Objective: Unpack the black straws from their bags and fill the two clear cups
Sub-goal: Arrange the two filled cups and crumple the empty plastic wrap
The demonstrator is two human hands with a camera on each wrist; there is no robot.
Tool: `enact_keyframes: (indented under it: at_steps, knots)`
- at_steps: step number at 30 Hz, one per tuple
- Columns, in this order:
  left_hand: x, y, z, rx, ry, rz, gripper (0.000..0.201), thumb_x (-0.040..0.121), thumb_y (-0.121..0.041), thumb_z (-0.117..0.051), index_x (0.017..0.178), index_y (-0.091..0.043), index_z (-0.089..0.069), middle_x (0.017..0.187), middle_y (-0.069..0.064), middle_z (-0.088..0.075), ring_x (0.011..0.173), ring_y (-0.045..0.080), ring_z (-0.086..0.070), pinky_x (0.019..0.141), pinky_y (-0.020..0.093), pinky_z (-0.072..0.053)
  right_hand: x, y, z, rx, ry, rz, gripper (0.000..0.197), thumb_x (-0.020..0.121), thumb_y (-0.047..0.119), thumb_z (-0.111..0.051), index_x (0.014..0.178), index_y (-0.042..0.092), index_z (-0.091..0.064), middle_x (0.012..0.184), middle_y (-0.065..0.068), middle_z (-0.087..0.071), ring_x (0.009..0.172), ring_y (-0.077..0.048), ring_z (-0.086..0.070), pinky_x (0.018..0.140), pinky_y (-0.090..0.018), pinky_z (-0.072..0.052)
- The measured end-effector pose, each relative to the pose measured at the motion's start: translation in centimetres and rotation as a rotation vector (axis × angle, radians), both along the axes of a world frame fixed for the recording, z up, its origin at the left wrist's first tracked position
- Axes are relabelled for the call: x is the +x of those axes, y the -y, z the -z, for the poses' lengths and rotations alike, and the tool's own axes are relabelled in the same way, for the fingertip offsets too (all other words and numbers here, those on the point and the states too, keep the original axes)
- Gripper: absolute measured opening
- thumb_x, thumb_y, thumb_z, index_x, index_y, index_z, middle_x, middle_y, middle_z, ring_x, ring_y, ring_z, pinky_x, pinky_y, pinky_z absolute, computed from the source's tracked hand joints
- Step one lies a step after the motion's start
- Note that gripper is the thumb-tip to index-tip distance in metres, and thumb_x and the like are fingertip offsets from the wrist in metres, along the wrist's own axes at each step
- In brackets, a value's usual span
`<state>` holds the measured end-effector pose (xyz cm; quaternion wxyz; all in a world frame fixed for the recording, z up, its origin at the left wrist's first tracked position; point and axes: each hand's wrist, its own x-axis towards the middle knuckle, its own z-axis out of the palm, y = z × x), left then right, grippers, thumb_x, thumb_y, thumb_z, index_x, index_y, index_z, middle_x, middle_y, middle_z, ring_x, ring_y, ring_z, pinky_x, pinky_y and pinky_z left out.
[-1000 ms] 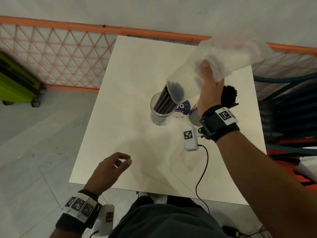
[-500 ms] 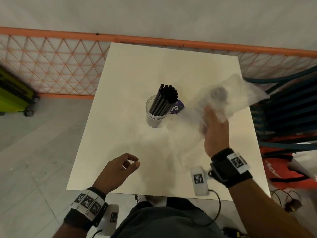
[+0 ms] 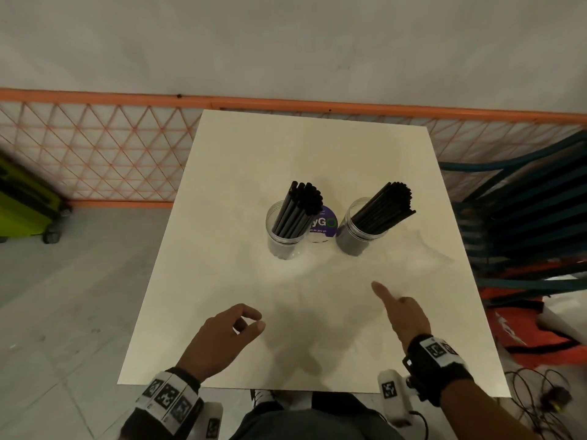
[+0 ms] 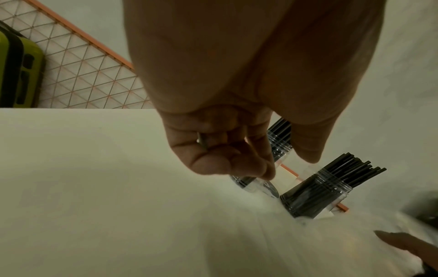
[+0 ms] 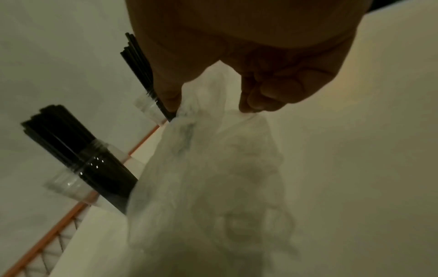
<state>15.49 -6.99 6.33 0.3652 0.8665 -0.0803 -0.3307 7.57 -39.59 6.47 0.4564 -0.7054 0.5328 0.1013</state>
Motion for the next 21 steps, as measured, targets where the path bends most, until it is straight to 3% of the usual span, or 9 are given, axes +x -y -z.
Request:
enact_keyframes:
  at_steps: [2, 6, 9, 10, 12, 14, 16, 18, 21]
  knots:
    - [0.3, 0.4, -0.3, -0.008, 0.017, 0.001, 0.016, 0.089, -0.053, -0.062, 0.100, -0.042, -0.065, 0.085, -0.006, -0.068, 0.069, 0.005, -0.060, 0.067, 0.020, -0.048, -0.4, 0.6, 0.3, -0.072, -0.079, -0.070, 0.075, 0.065, 0.085, -0.056, 0.072, 0.011, -0.048, 0.060, -0.001, -0.050, 0.059, -0.024, -0.048, 0.061, -0.034, -0.038]
    - [1.2, 1.1, -1.2, -0.044, 0.069, -0.033, 0.017, 0.088, -0.051, -0.064, 0.101, -0.041, -0.065, 0.081, -0.005, -0.067, 0.063, 0.002, -0.057, 0.068, 0.021, -0.047, -1.9, 0.9, -1.3, -0.120, -0.036, 0.037, 0.065, 0.072, 0.066, -0.071, 0.101, 0.013, -0.045, 0.084, -0.004, -0.058, 0.078, -0.025, -0.055, 0.071, -0.038, -0.043]
    - [2.5, 2.1, -1.8, -0.101, 0.134, -0.096, 0.036, 0.079, -0.062, -0.067, 0.107, -0.040, -0.062, 0.085, -0.007, -0.066, 0.065, 0.004, -0.059, 0.070, 0.023, -0.048, -1.8, 1.1, -3.8, -0.218, 0.096, -0.150, 0.042, 0.080, 0.050, -0.071, 0.090, 0.015, -0.050, 0.076, -0.003, -0.058, 0.068, -0.020, -0.052, 0.071, -0.042, -0.048]
    - [3.1, 2.5, -2.0, -0.125, 0.172, -0.119, 0.047, 0.073, -0.068, -0.068, 0.110, -0.041, -0.060, 0.090, -0.009, -0.065, 0.071, 0.004, -0.060, 0.072, 0.024, -0.049, -1.3, 1.0, -4.8, -0.246, 0.150, -0.264, 0.035, 0.082, 0.046, -0.070, 0.084, 0.017, -0.051, 0.073, -0.001, -0.058, 0.066, -0.018, -0.052, 0.071, -0.040, -0.049]
    - [4.7, 4.0, -2.3, -0.153, 0.261, -0.153, 0.072, 0.061, -0.076, -0.068, 0.123, -0.042, -0.052, 0.106, -0.014, -0.061, 0.091, 0.006, -0.060, 0.079, 0.025, -0.049, 0.6, 0.8, -6.5, -0.287, 0.256, -0.475, 0.027, 0.082, 0.041, -0.073, 0.079, 0.023, -0.053, 0.069, 0.005, -0.058, 0.062, -0.009, -0.051, 0.064, -0.024, -0.046]
    - [6.7, 6.1, -2.4, -0.138, 0.344, -0.158, 0.099, 0.053, -0.077, -0.073, 0.139, -0.038, -0.041, 0.124, -0.012, -0.057, 0.110, 0.011, -0.055, 0.091, 0.033, -0.048, 3.7, 0.1, -7.5, -0.340, 0.364, -0.652, 0.021, 0.081, 0.040, -0.074, 0.087, 0.031, -0.056, 0.081, 0.010, -0.061, 0.069, -0.004, -0.055, 0.062, -0.015, -0.041]
    - [9.1, 8.5, -2.2, -0.091, 0.429, -0.138, 0.116, 0.049, -0.077, -0.076, 0.148, -0.033, -0.033, 0.140, -0.009, -0.053, 0.126, 0.017, -0.047, 0.103, 0.041, -0.044, 7.3, -1.0, -7.8, -0.441, 0.504, -0.786, 0.030, 0.083, 0.042, -0.070, 0.108, 0.031, -0.057, 0.104, 0.013, -0.059, 0.088, -0.002, -0.057, 0.074, -0.019, -0.046]
    - [11.1, 10.7, -1.9, -0.055, 0.483, -0.108, 0.121, 0.049, -0.076, -0.075, 0.150, -0.026, -0.032, 0.149, -0.004, -0.048, 0.135, 0.023, -0.042, 0.110, 0.046, -0.040, 10.9, -2.4, -7.8, -0.550, 0.618, -0.887, 0.051, 0.087, 0.045, -0.064, 0.132, 0.026, -0.049, 0.129, 0.006, -0.053, 0.115, -0.011, -0.052, 0.095, -0.028, -0.046]
    - [13.0, 13.2, -0.7, -0.034, 0.556, -0.067, 0.105, 0.061, -0.072, -0.056, 0.148, -0.018, -0.036, 0.148, 0.006, -0.049, 0.139, 0.031, -0.042, 0.111, 0.054, -0.037, 15.3, -4.3, -7.1, -0.648, 0.676, -1.086, 0.074, 0.091, 0.053, -0.053, 0.150, 0.017, -0.028, 0.156, -0.005, -0.032, 0.143, -0.022, -0.030, 0.117, -0.036, -0.027]
